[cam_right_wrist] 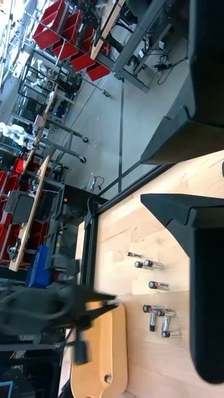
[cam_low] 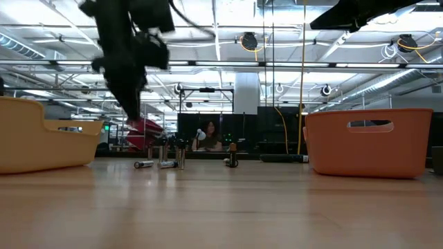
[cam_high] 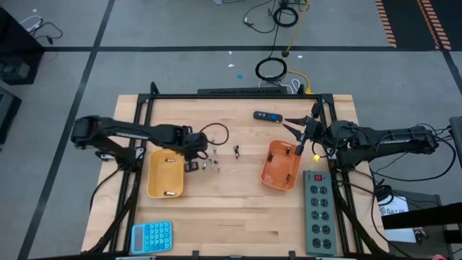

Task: Sort batteries
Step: Put the silver battery into the yellow bin

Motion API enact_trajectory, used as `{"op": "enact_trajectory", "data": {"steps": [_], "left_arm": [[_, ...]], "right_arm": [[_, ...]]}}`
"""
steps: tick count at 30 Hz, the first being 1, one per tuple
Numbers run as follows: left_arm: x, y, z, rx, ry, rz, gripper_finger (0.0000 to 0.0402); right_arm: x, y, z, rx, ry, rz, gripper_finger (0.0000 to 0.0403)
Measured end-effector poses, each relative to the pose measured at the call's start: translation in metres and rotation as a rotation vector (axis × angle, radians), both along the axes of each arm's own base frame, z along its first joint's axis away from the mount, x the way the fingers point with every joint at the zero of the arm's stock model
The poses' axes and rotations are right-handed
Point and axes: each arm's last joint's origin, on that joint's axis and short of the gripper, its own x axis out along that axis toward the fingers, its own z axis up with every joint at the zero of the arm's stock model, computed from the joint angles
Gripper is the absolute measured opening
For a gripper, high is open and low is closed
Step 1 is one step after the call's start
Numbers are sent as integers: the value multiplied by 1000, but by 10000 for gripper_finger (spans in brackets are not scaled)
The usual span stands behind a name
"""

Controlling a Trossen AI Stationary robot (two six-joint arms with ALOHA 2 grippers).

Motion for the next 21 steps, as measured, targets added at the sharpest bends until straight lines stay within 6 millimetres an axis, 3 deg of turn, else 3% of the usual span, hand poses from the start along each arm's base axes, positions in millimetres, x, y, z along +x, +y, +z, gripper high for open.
{"op": "enact_trajectory", "data": {"steps": [4, 8, 13, 21], "left_arm": [[-17, -11, 20, -193, -18, 46, 55], [-34, -20, 24, -284, 73, 111, 55], [-50, -29, -1, -292, 204, 166, 55], [-69, -36, -50, -351, 259, 243, 55]], "right_arm": [[0, 0, 0, 1, -1, 0, 77], [0, 0, 0, 5, -3, 0, 77], [0, 0, 0, 7, -4, -1, 77], [0, 0, 0, 6, -4, -1, 77]]}}
